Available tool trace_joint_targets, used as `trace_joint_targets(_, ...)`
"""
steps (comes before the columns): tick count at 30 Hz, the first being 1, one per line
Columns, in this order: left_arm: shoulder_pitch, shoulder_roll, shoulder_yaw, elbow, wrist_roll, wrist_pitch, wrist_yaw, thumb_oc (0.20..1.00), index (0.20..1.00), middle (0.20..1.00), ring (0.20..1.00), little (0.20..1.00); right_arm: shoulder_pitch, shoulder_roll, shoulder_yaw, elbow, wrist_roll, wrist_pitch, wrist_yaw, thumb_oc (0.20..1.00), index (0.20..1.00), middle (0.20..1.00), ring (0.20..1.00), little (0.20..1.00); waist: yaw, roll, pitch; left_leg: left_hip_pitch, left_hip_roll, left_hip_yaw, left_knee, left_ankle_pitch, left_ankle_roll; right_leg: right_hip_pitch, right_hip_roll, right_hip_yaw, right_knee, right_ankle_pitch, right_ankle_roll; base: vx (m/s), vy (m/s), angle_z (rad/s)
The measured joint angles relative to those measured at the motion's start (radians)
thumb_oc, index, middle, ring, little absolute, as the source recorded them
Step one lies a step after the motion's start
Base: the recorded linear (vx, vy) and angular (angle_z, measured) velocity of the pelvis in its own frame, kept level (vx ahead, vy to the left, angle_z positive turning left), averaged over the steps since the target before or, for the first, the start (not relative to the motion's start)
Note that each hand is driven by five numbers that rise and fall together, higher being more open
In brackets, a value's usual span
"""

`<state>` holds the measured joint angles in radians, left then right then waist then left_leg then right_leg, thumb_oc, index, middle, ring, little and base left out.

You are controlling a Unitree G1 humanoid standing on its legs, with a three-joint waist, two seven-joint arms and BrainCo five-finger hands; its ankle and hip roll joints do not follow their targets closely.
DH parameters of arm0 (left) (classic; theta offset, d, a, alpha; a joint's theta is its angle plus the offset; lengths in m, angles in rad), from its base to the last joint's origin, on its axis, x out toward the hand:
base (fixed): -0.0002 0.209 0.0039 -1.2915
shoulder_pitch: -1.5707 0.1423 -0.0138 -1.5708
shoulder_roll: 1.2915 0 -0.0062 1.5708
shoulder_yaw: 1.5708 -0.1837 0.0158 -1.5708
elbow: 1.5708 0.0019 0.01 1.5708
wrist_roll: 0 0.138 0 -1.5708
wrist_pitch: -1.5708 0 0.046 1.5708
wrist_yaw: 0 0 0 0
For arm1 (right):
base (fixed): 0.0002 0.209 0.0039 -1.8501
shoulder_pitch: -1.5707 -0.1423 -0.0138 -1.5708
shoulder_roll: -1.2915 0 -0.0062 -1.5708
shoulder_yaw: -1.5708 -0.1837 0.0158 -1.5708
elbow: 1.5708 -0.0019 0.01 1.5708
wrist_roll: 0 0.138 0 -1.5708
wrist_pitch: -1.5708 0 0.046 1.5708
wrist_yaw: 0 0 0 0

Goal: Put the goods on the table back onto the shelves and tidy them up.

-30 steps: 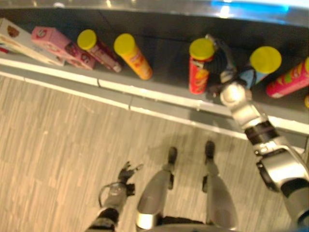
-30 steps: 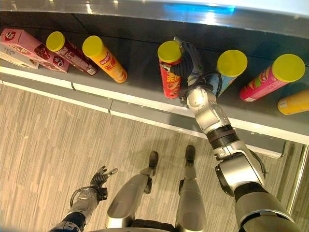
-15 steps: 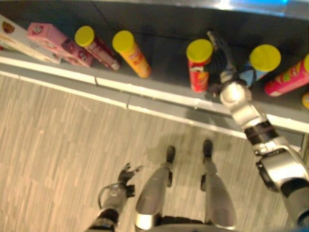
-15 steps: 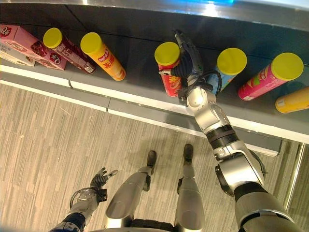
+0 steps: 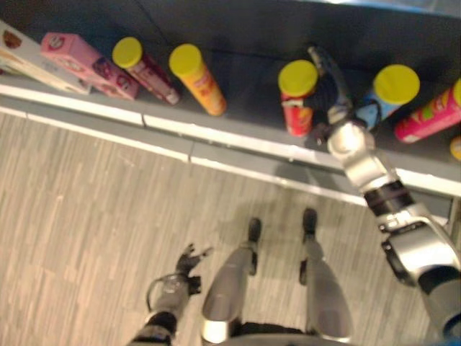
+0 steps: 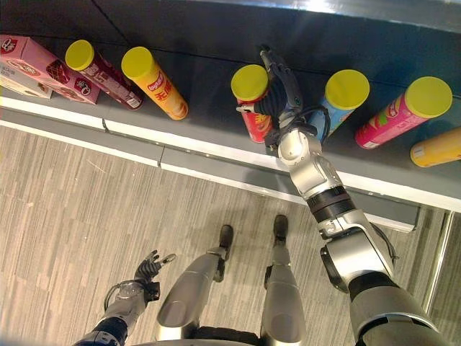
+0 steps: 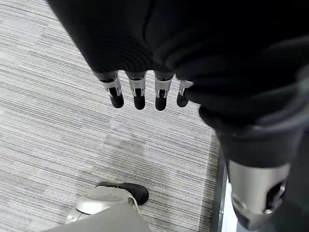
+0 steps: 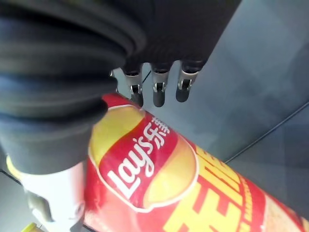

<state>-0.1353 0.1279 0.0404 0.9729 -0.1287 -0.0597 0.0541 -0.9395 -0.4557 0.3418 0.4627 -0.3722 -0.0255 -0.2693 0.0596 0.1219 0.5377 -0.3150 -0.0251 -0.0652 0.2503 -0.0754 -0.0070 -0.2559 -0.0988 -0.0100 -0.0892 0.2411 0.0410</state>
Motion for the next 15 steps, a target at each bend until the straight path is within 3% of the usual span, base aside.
trace_joint_targets(15,-0.002,0.001,-0.001,0.009,0.000,0.013,0.000,1.000,1.000,1.000,1.000,1.000,0.001,0.006,-0.003,-0.095,0.001,0.001,0.023,1.000,1.000,1.000,1.000,1.000,-0.004,-0.009,0.004,-0.014,-0.001,-0.002,0.019,-0.006,0.003,-0.001,0.000,-0.001,0.000,-0.009,-0.012,0.00,0.000,0.00)
